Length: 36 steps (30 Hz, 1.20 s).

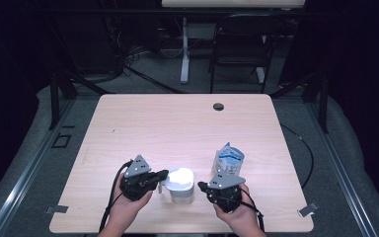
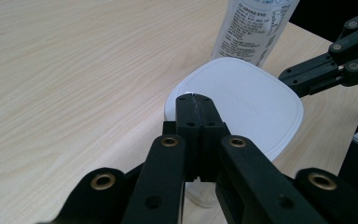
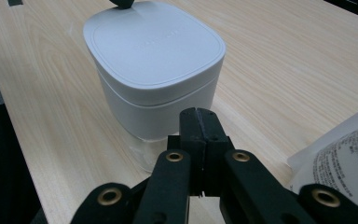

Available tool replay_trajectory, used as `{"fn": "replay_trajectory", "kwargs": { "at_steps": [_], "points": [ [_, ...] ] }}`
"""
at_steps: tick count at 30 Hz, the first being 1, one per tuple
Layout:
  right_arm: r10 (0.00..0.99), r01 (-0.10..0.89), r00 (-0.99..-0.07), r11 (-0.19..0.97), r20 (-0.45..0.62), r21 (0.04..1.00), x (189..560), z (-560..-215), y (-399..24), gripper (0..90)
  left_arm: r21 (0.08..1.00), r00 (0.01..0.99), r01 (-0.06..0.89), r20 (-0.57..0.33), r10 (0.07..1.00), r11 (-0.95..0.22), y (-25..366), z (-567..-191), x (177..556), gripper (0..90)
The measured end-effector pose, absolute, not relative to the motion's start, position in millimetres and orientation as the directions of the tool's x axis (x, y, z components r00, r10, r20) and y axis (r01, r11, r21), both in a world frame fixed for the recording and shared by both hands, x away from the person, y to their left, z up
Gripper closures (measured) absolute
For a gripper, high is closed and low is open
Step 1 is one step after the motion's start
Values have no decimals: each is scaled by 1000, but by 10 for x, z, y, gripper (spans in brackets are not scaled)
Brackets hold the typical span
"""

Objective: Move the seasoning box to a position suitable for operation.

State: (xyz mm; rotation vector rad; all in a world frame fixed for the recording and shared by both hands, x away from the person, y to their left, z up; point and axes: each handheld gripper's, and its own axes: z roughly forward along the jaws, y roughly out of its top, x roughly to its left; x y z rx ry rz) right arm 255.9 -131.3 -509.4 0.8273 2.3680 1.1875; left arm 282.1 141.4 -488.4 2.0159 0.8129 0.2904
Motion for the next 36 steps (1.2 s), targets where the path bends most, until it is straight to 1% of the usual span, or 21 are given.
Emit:
{"fn": "replay_trajectory", "kwargs": {
  "at_steps": [21,36],
  "points": [
    [629,334,-775,476,-51,813,2567,-5137,-1235,900,824,755,434,-113,646,-363,1418,-4885,2820,900],
    [627,324,-777,471,-53,820,2563,-5095,-1236,900,824,752,439,-118,649,-358,1422,-4888,2819,900]
  ]
}}
